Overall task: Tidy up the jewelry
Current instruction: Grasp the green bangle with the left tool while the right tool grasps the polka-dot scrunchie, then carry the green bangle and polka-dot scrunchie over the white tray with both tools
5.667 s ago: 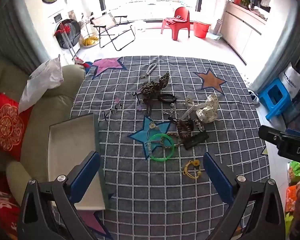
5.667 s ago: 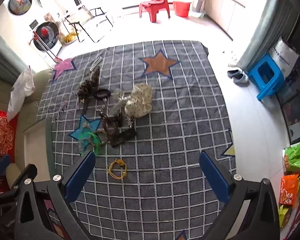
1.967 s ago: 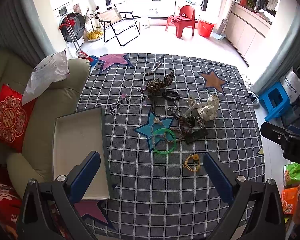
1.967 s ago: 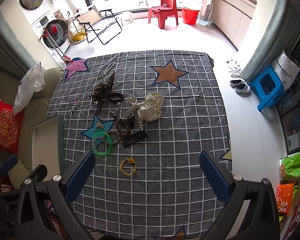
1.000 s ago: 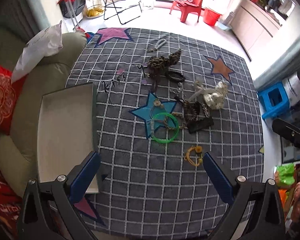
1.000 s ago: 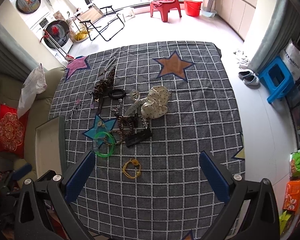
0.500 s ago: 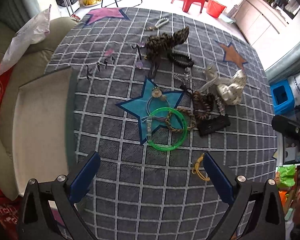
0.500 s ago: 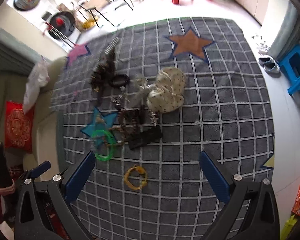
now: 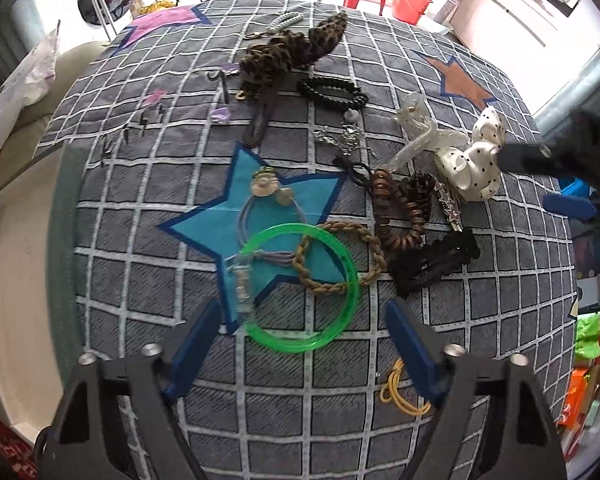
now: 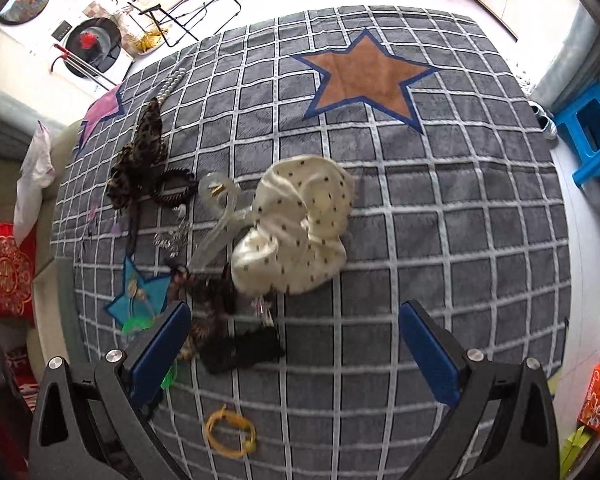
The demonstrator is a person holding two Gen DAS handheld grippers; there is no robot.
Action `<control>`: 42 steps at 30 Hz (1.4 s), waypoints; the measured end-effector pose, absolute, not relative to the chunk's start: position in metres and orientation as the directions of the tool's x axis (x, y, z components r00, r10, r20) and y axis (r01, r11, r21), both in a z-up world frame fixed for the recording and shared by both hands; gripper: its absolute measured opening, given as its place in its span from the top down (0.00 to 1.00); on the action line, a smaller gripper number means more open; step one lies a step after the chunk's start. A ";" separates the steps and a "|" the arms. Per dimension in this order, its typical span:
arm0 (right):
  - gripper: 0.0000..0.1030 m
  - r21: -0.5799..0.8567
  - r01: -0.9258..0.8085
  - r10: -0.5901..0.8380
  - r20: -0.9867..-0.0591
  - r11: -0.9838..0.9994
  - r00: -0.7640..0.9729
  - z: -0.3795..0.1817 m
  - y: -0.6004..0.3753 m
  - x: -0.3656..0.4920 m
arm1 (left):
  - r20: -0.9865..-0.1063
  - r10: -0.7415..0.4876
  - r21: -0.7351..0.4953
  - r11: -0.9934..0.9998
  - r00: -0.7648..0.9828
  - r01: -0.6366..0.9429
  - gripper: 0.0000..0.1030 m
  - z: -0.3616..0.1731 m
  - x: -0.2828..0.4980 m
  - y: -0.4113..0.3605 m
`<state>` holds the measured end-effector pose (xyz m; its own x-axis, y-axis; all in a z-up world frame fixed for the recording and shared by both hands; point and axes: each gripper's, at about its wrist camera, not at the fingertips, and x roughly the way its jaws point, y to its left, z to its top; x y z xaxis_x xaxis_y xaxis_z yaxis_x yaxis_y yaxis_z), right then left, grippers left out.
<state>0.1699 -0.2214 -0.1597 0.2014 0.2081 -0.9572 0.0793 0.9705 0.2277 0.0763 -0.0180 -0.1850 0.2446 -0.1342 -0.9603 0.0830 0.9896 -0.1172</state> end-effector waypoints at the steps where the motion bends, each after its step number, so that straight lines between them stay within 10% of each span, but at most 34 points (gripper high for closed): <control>1: 0.00 0.231 0.079 0.211 -0.956 0.970 0.203 -0.162 -0.221 0.173 | -0.961 -0.136 -0.117 0.989 0.242 0.089 0.28 -0.186 0.076 -0.020; 8: 0.09 0.227 0.085 0.203 -0.954 0.970 0.221 -0.173 -0.216 0.193 | -0.966 -0.124 -0.098 0.988 0.227 0.121 0.46 -0.200 0.077 -0.035; 18: 0.85 0.250 0.085 0.226 -0.948 0.965 0.223 -0.180 -0.218 0.193 | -0.963 -0.140 -0.113 0.986 0.231 0.124 0.92 -0.205 0.080 -0.037; 42: 0.91 0.328 0.001 0.320 -0.920 0.945 0.228 -0.124 -0.197 0.128 | -0.917 -0.248 -0.225 0.968 0.313 0.108 0.93 -0.120 0.036 -0.002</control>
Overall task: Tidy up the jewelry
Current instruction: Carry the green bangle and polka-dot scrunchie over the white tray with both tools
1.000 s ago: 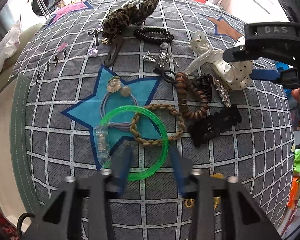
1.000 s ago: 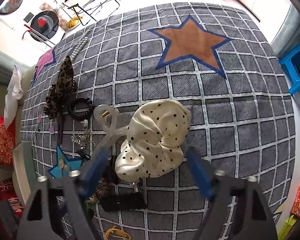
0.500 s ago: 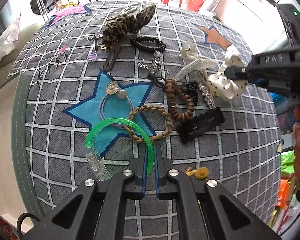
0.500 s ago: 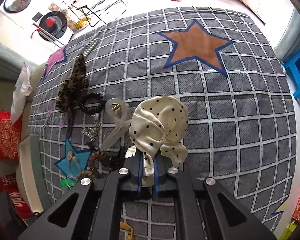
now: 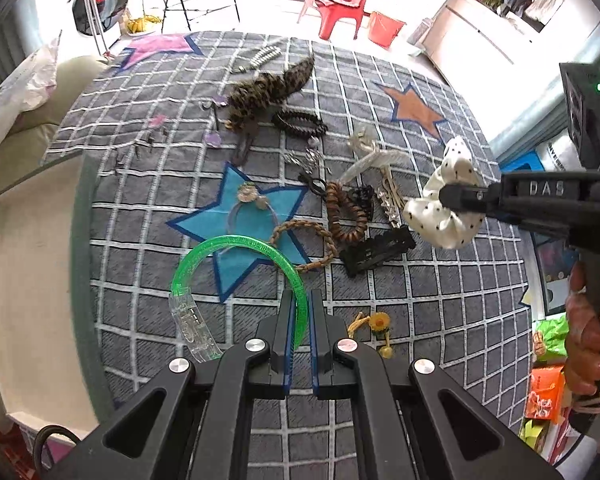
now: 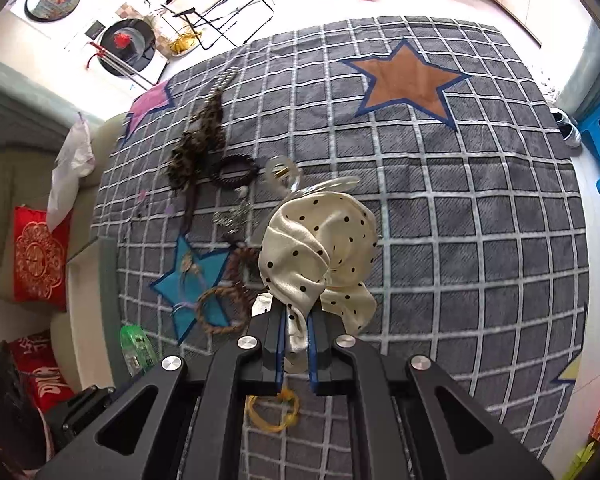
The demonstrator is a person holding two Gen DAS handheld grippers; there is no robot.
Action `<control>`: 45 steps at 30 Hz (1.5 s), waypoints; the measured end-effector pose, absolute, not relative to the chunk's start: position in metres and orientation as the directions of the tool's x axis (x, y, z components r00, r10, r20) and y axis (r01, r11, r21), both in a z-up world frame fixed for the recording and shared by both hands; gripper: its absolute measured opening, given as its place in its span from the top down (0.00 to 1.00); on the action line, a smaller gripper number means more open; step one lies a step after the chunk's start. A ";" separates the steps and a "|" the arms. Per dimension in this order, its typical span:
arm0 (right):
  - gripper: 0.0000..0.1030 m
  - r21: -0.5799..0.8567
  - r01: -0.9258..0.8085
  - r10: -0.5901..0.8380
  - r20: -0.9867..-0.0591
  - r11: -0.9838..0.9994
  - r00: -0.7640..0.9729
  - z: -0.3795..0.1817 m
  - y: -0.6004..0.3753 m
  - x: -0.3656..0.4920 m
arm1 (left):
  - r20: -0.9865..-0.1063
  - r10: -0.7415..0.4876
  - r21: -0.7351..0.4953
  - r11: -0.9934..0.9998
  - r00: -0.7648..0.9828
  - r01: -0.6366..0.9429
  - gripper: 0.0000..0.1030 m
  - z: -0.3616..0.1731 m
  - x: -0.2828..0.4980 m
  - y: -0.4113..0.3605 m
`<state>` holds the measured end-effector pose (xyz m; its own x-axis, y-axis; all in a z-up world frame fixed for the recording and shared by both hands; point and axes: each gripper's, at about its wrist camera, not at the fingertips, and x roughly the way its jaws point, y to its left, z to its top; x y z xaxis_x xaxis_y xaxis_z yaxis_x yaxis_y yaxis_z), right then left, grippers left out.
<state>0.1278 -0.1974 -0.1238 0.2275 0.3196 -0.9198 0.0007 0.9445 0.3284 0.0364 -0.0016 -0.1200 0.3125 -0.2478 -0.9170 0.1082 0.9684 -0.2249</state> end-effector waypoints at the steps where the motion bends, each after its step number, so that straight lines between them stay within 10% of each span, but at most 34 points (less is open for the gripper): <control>1: 0.91 0.329 -0.008 0.322 -0.919 0.944 0.227 -0.121 -0.193 0.126 | -0.915 -0.247 -0.225 0.969 0.318 0.105 0.93 -0.117 0.034 0.002; 18: 0.91 0.366 -0.307 0.429 -0.888 0.879 0.168 -0.091 -0.031 0.104 | -0.896 -0.109 -0.173 0.979 0.430 -0.112 0.93 -0.079 0.010 0.146; 45: 0.91 0.319 -0.547 0.304 -0.945 0.774 -0.120 -0.199 0.148 0.018 | -0.967 0.075 -0.005 0.950 0.242 -0.313 0.93 -0.186 -0.031 0.273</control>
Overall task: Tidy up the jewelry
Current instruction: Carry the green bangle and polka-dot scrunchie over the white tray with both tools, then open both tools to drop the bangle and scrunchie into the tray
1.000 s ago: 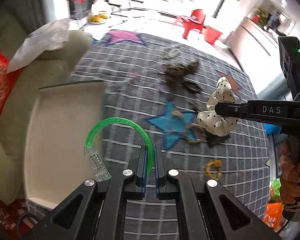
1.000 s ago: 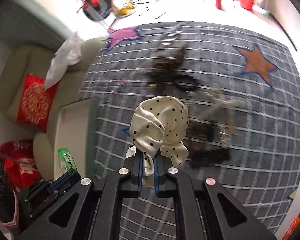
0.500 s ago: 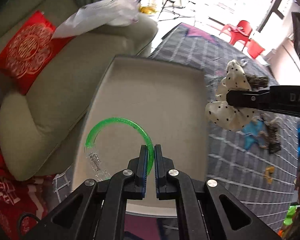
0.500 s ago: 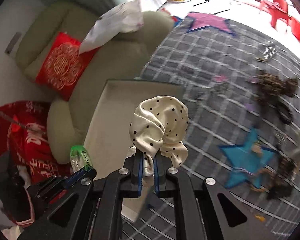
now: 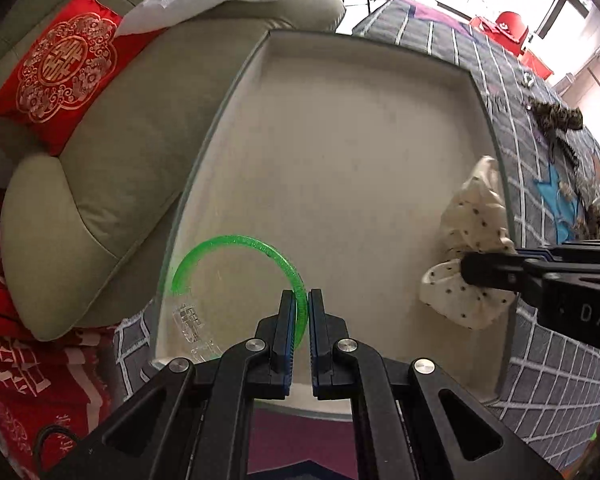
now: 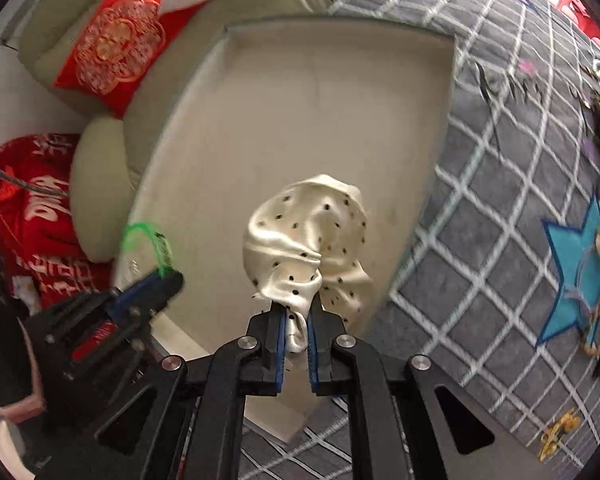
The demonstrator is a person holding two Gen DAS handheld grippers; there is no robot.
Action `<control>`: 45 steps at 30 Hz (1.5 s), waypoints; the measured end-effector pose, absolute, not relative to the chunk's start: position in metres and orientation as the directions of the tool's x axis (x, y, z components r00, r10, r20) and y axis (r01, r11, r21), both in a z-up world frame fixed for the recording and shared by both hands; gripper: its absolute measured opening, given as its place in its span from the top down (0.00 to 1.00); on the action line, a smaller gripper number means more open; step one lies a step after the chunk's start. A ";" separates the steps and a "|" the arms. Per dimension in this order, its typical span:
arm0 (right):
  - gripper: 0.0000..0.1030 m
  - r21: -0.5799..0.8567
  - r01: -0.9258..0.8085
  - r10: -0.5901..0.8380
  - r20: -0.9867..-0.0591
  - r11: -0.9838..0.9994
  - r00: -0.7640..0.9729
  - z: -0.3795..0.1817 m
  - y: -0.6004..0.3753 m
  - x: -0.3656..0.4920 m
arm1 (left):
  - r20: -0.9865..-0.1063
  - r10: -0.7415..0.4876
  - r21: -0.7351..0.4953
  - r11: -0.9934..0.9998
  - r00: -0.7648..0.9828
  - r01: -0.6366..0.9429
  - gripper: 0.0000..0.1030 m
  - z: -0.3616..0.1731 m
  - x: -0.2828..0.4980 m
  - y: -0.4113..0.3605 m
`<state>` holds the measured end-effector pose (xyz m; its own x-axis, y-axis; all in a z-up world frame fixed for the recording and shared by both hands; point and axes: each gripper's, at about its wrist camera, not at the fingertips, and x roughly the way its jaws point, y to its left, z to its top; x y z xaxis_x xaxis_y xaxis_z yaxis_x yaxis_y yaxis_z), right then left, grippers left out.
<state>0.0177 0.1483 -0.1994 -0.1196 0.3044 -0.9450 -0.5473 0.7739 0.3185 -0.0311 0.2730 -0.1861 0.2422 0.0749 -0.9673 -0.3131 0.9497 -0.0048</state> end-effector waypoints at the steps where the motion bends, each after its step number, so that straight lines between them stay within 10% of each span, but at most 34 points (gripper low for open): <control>1: 0.91 0.311 -0.544 0.296 -0.948 0.780 -0.118 -0.201 0.146 0.015 | -0.968 0.075 -0.002 0.951 0.238 -0.309 0.93 -0.188 -0.032 0.272; 20: 0.87 0.329 -0.480 0.287 -0.944 0.813 -0.162 -0.211 0.131 -0.008 | -0.971 0.104 0.062 0.979 0.216 -0.193 0.92 -0.195 -0.040 0.249; 24: 0.71 0.355 -0.466 0.317 -0.935 0.810 -0.160 -0.206 0.130 0.000 | -0.974 0.103 0.065 0.979 0.200 -0.192 0.92 -0.194 -0.038 0.251; 27: 0.41 0.361 -0.465 0.337 -0.931 0.808 -0.137 -0.198 0.132 0.004 | -0.972 0.113 0.073 0.979 0.208 -0.192 0.90 -0.191 -0.038 0.250; 28: 0.38 0.371 -0.462 0.352 -0.927 0.805 -0.130 -0.194 0.132 0.006 | -0.970 0.120 0.079 0.978 0.211 -0.193 0.81 -0.190 -0.038 0.250; 30: 0.37 0.384 -0.450 0.375 -0.920 0.806 -0.112 -0.187 0.131 0.012 | -0.966 0.139 0.094 0.974 0.219 -0.206 0.00 -0.186 -0.038 0.252; 45: 0.20 0.374 -0.344 0.398 -0.918 0.861 -0.004 -0.144 0.071 0.010 | -0.953 0.160 0.097 0.966 0.258 -0.240 0.00 -0.160 -0.044 0.244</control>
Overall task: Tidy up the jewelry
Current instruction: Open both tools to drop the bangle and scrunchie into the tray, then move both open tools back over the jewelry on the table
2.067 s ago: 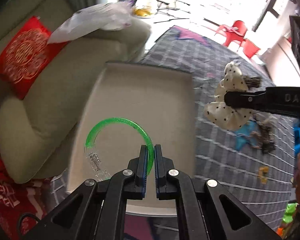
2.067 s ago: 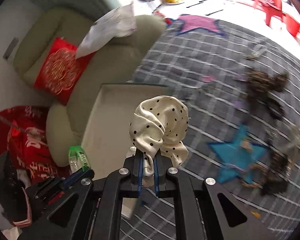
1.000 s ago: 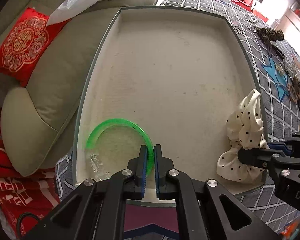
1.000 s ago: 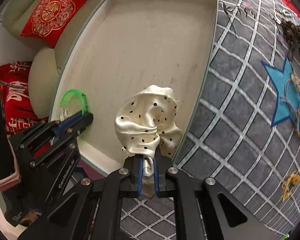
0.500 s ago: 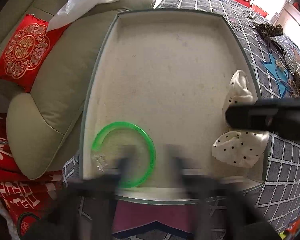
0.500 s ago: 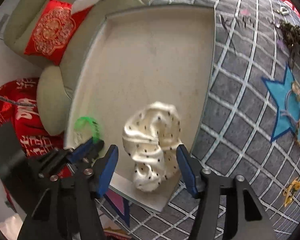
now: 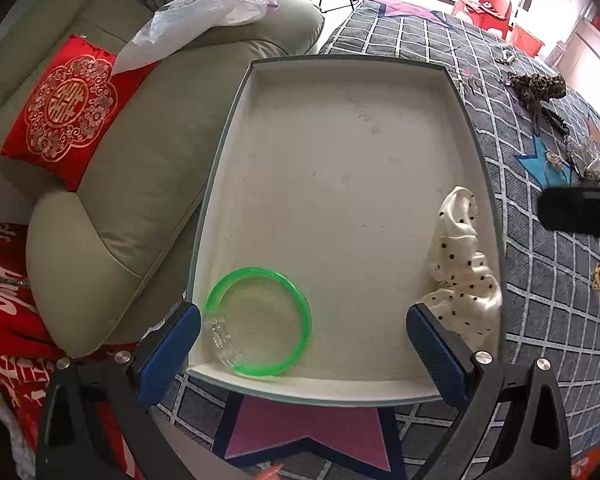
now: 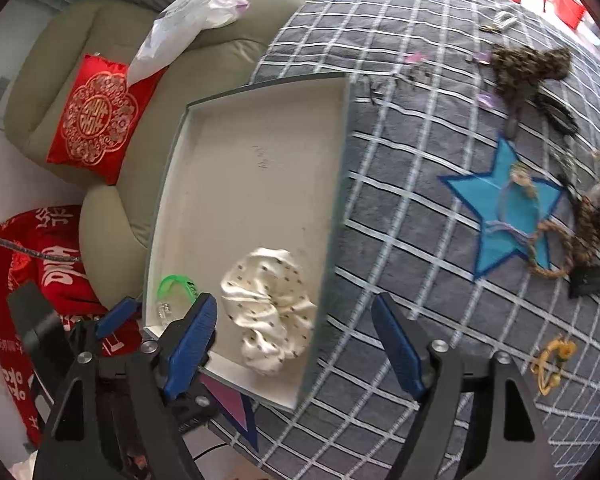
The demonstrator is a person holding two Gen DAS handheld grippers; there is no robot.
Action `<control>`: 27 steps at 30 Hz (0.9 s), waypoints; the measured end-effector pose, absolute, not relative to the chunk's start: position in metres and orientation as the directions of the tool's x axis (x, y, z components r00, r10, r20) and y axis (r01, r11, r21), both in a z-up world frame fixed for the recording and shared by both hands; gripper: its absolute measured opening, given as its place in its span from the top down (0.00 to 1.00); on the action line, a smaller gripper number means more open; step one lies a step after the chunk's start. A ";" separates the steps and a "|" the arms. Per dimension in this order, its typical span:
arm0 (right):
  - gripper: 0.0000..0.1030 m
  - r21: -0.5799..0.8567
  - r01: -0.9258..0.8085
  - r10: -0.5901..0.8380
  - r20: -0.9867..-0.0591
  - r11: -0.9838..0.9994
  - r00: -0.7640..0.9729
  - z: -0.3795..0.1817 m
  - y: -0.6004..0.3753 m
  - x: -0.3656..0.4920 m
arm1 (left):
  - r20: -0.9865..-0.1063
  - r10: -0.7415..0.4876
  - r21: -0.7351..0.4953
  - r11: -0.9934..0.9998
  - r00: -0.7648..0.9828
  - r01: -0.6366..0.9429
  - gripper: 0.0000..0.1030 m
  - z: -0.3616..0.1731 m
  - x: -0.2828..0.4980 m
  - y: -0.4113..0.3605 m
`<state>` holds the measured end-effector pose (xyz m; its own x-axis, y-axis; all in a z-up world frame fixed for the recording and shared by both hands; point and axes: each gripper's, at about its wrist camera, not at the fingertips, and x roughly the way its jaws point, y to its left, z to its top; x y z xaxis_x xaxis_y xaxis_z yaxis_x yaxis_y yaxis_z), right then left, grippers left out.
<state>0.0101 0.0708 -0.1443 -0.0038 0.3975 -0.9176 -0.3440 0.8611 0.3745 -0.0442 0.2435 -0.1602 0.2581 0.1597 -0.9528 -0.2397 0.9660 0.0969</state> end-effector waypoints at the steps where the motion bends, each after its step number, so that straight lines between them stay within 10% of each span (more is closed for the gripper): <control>1: 0.20 0.374 -0.336 0.397 -0.918 0.864 -0.001 -0.145 0.067 0.008 | -0.953 0.157 0.094 0.966 0.257 -0.242 0.00 -0.158 -0.045 0.244; 27: 0.18 0.300 0.050 0.292 -0.948 0.953 0.125 -0.133 -0.177 0.030 | -0.960 0.002 0.009 1.000 0.280 0.025 0.00 -0.098 0.006 0.092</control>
